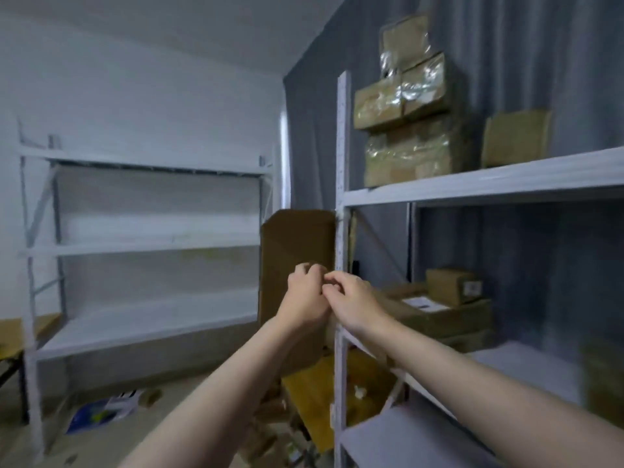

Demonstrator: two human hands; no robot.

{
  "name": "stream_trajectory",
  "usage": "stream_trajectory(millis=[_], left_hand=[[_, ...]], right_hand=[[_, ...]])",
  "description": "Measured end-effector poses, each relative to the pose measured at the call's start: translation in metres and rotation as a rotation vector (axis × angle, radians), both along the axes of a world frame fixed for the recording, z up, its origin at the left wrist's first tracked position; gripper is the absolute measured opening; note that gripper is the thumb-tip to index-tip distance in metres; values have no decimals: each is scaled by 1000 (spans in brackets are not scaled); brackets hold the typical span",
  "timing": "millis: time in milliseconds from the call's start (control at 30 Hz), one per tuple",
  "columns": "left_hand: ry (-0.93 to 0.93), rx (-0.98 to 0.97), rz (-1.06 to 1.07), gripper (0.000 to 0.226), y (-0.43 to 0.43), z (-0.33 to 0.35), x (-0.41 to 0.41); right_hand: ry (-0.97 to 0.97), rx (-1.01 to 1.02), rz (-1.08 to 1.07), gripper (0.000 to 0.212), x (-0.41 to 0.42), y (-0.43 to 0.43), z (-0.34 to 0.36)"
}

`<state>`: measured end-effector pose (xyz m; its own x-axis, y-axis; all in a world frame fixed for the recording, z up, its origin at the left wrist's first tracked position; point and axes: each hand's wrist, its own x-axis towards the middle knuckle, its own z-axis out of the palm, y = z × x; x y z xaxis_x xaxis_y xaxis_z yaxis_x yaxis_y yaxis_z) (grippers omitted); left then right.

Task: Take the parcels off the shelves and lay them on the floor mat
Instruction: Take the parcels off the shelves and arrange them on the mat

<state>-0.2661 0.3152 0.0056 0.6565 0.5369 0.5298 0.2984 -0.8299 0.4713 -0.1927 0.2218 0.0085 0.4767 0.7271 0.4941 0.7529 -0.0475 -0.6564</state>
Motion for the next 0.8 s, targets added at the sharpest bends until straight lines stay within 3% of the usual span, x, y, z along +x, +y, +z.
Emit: stream_trajectory(millis=[100, 367, 633, 800], left_hand=[[-7, 156, -80, 36, -45, 81, 28], [-62, 404, -119, 40, -150, 220, 78], [-41, 435, -161, 48, -220, 258, 114], [20, 452, -122, 56, -229, 262, 141]], right_hand=[[-128, 89, -57, 21, 19, -55, 73], [-422, 236, -253, 46, 51, -180, 201], [-779, 51, -540, 53, 90, -259, 236], [-943, -41, -595, 52, 116, -276, 241]])
